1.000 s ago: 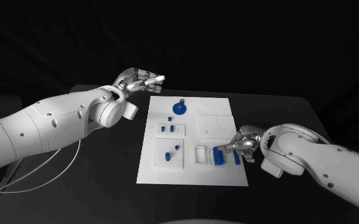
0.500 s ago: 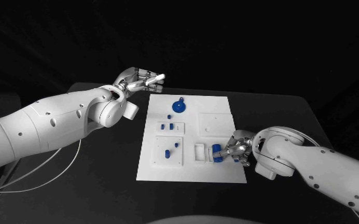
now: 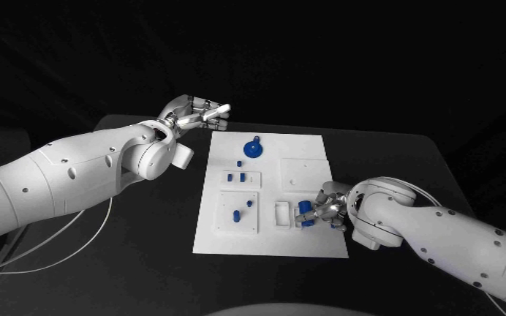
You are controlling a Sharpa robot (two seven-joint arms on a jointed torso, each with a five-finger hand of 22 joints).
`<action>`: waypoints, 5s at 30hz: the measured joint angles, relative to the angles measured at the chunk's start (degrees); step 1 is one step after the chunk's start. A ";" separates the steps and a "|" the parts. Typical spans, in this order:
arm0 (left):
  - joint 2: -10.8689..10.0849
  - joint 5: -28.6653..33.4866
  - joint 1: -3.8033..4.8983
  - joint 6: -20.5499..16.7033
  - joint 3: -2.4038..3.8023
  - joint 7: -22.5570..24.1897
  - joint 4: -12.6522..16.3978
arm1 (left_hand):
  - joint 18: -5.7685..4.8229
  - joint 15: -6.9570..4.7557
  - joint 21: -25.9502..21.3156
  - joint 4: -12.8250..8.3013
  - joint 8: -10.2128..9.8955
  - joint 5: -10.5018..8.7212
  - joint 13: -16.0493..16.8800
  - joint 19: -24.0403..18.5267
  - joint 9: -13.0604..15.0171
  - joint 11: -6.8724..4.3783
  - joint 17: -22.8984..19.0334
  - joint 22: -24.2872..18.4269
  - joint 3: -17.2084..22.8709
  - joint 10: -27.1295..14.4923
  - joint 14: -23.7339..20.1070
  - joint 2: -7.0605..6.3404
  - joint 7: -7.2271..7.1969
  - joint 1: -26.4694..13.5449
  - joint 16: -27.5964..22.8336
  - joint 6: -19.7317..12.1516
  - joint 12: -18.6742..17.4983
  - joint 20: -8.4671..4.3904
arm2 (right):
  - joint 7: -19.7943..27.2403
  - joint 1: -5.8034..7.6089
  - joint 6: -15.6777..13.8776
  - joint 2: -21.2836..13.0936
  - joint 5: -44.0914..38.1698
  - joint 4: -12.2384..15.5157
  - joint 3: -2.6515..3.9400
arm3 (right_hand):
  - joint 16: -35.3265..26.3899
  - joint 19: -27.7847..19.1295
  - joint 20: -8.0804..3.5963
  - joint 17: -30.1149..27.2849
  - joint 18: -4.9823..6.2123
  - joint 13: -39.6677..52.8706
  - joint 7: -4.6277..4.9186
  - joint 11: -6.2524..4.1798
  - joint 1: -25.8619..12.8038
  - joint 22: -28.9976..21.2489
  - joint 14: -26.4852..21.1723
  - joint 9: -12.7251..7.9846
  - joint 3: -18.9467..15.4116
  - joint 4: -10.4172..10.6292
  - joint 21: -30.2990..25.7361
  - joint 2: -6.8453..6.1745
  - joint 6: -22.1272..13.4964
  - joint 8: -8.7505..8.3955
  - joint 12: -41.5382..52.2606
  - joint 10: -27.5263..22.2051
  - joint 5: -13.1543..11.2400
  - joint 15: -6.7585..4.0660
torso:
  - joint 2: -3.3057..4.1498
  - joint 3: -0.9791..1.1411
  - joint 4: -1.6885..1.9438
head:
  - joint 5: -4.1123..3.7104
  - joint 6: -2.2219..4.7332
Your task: Assemble the parts on the task board
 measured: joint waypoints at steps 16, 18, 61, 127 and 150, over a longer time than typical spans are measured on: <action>-0.08 0.08 -0.01 0.16 -0.02 -0.15 -0.17 | 0.00 0.00 0.00 -1.80 0.00 0.00 0.00 0.00 0.00 0.21 0.00 0.00 0.82 -0.21 0.00 0.62 0.00 -0.15 0.00 0.00 0.00 0.00 | 0.11 -0.06 -1.56 0.24 -0.86 -0.59 -0.23 | -0.50 0.00 0.00 0.21 -0.71 -0.50 -0.09 -0.44 4.18 -0.01 0.31 16.27 10.95 1.87 0.00 -0.95 1.21 -0.18 -0.84 -0.83 5.42 -0.24 | 0.27 -0.52 1.62 | -1.51 0.23; -0.10 0.09 -0.01 0.18 -0.02 -0.19 -0.18 | 0.00 0.00 0.00 -2.21 0.00 0.00 0.00 0.00 0.00 0.21 0.00 0.00 0.89 -0.21 0.00 0.69 0.00 -0.22 0.00 0.00 0.00 0.00 | 0.11 -0.08 -1.90 0.07 -0.72 -0.52 -0.24 | -0.50 0.00 0.00 0.36 -0.75 -0.50 -0.12 -0.44 3.16 -0.01 0.41 16.27 12.84 3.27 0.01 -1.95 1.99 -0.18 -0.84 -0.83 5.78 -0.19 | 0.30 -0.55 1.76 | -1.62 0.26; -0.15 0.15 -0.02 0.55 -0.08 -1.18 -1.31 | 0.00 0.00 0.00 -4.91 0.00 0.00 0.00 0.00 0.00 0.20 0.01 0.01 0.95 -0.20 0.01 2.05 0.00 -1.13 0.00 0.00 0.00 0.00 | -0.29 1.83 -1.58 -2.08 4.71 5.44 1.23 | -0.87 0.00 0.01 0.47 -0.84 -1.71 -0.76 -0.84 -2.59 -0.02 0.40 -23.22 22.96 -6.54 -0.76 -1.94 3.52 -0.42 -1.46 -0.18 -1.35 -0.19 | 0.70 -1.45 4.56 | -3.73 0.62; -0.26 0.17 -0.01 1.04 -0.15 -1.92 -1.70 | 0.00 0.22 0.00 -5.63 0.00 0.00 0.00 0.00 0.00 0.40 0.01 0.01 0.88 -0.41 -0.21 2.80 0.00 -1.43 0.00 0.00 0.00 0.00 | -0.27 2.36 1.05 -2.62 1.43 5.58 1.22 | -1.15 0.00 -0.41 0.75 -0.87 -1.79 -1.63 -1.34 -6.18 -0.03 0.74 -23.39 28.22 -1.66 -0.05 -3.02 5.94 -0.43 -1.91 0.94 -5.98 -0.52 | 0.99 -1.94 6.25 | -5.32 0.56; -0.13 0.15 -0.01 1.19 -0.16 -2.18 -1.99 | 0.00 0.22 0.00 -5.63 0.00 0.00 0.00 0.01 0.00 0.40 0.01 0.01 0.88 -0.41 -0.21 2.80 0.00 -1.43 0.00 0.00 0.00 0.00 | -0.31 2.59 5.84 -4.19 5.13 4.85 1.27 | -0.66 0.22 -0.63 0.81 -1.44 -0.23 -2.15 -1.64 -6.72 0.02 0.60 -11.13 26.63 -3.24 0.21 -2.45 5.84 -0.49 -1.30 1.46 -5.76 -0.63 | 1.03 -2.05 6.58 | -5.68 0.16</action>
